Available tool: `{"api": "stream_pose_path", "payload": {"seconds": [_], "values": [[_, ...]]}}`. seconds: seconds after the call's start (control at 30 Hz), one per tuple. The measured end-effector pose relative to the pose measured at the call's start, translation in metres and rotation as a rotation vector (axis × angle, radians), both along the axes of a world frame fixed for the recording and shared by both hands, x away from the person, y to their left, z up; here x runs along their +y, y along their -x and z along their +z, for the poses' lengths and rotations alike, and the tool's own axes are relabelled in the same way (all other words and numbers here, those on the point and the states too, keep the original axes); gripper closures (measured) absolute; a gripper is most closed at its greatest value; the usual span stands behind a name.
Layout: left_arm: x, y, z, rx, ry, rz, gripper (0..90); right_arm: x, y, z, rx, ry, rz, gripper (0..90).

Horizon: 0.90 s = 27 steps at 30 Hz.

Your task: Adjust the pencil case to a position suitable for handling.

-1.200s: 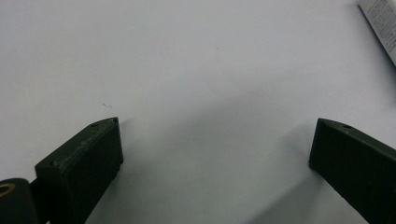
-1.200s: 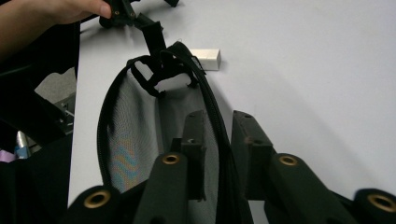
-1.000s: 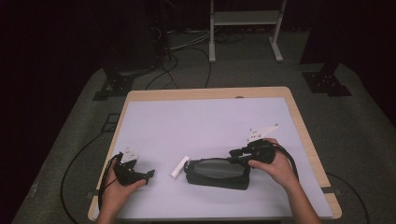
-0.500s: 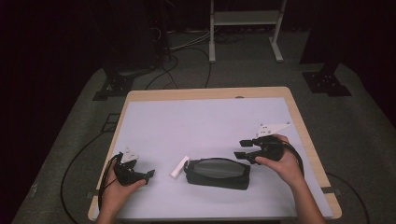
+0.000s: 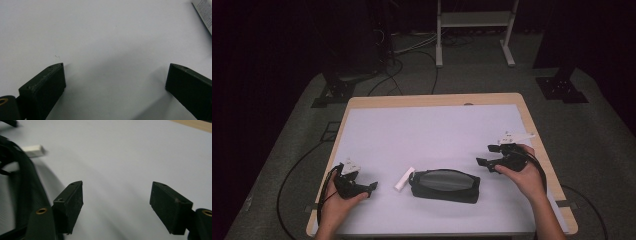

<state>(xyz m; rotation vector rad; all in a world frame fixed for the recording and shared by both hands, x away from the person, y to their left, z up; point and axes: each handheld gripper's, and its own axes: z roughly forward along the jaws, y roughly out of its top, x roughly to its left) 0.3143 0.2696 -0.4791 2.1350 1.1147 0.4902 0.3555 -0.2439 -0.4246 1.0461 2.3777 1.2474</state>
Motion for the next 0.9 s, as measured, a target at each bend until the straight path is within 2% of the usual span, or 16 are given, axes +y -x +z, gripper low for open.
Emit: {"api": "stream_pose_path", "payload": {"seconds": [0.07,0.33,0.4,0.5,0.6,0.9], "values": [[0.0,0.0,0.0,0.0,0.0,0.0,1.8,-0.006,0.0,-0.005,-0.002,0.03,-0.047,24.8],[0.0,0.0,0.0,0.0,-0.001,0.0,1.8,-0.024,-0.002,-0.023,0.019,0.08,-0.15,24.7],[0.0,0.0,0.0,-0.001,-0.001,0.0,1.8,-0.025,-0.003,-0.025,0.027,0.081,-0.156,24.6],[0.0,0.0,0.0,0.0,-0.001,0.0,1.8,-0.029,-0.007,-0.034,0.054,0.121,-0.187,24.7],[0.0,0.0,0.0,0.0,-0.001,0.0,1.8,-0.031,-0.008,-0.037,0.064,0.121,-0.203,24.7],[-0.001,0.0,0.001,-0.002,-0.004,0.001,2.1,-0.035,-0.01,-0.05,0.073,0.151,-0.253,24.7]]}}
